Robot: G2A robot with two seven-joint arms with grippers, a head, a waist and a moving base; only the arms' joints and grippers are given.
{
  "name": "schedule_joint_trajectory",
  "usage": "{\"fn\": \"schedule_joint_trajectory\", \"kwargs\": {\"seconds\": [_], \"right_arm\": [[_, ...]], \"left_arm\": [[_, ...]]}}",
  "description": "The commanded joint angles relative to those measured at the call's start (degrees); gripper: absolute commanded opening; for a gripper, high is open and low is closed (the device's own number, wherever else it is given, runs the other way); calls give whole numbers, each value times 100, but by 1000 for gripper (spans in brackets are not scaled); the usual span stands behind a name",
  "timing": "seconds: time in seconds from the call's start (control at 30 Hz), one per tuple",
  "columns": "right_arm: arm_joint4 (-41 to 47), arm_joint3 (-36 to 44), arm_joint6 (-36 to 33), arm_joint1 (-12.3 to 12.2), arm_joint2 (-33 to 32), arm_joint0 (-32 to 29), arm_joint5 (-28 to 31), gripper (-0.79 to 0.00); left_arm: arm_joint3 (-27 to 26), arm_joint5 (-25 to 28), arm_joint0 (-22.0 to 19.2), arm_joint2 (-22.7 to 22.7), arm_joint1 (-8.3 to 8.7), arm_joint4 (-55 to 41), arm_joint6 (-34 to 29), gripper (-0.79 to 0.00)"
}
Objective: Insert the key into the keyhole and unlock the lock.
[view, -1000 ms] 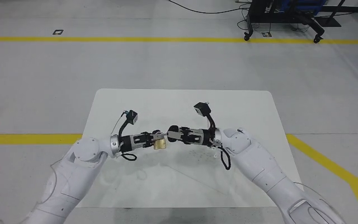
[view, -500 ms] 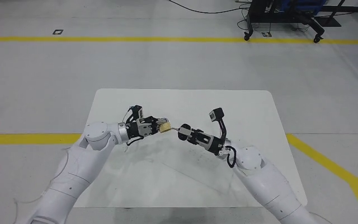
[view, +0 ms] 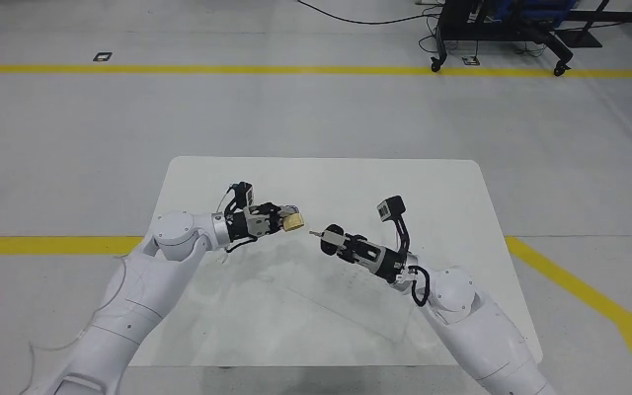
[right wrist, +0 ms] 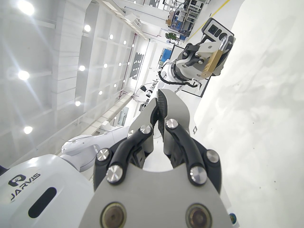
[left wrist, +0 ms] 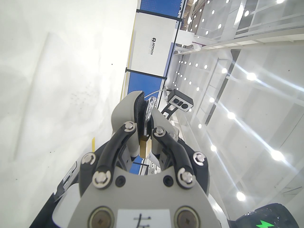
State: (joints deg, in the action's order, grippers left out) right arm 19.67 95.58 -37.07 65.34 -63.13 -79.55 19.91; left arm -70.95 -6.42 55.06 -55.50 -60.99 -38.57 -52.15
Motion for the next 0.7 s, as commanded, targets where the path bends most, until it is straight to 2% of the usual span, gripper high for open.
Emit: {"fn": "schedule_joint_trajectory", "kwargs": {"seconds": [0.0, 0.07, 0.2, 0.33, 0.5, 0.67], "right_arm": [[-301, 19, 210, 8, 71, 7, -310, -785], [-895, 158, 672, 43, 284, 53, -986, -785], [-956, 580, 1496, 139, 609, -50, -1901, -785], [-1202, 1223, 2568, 151, 542, -476, -2675, -785], [-1586, 2040, 3266, 119, 388, -1061, -3199, -785], [-1652, 2209, 3297, 109, 367, -1196, -3305, -785]], "left_arm": [[-138, -9, 156, -51, -3, -72, 263, -785], [-327, -70, 283, -91, -12, -191, 458, -785], [-636, -393, 309, -46, -53, -197, 861, -785], [-789, -545, 204, 4, -96, 53, 1343, -785], [-810, -514, 153, 15, -148, 106, 1570, -785], [-798, -497, 160, 0, -157, 87, 1556, -785]]}}
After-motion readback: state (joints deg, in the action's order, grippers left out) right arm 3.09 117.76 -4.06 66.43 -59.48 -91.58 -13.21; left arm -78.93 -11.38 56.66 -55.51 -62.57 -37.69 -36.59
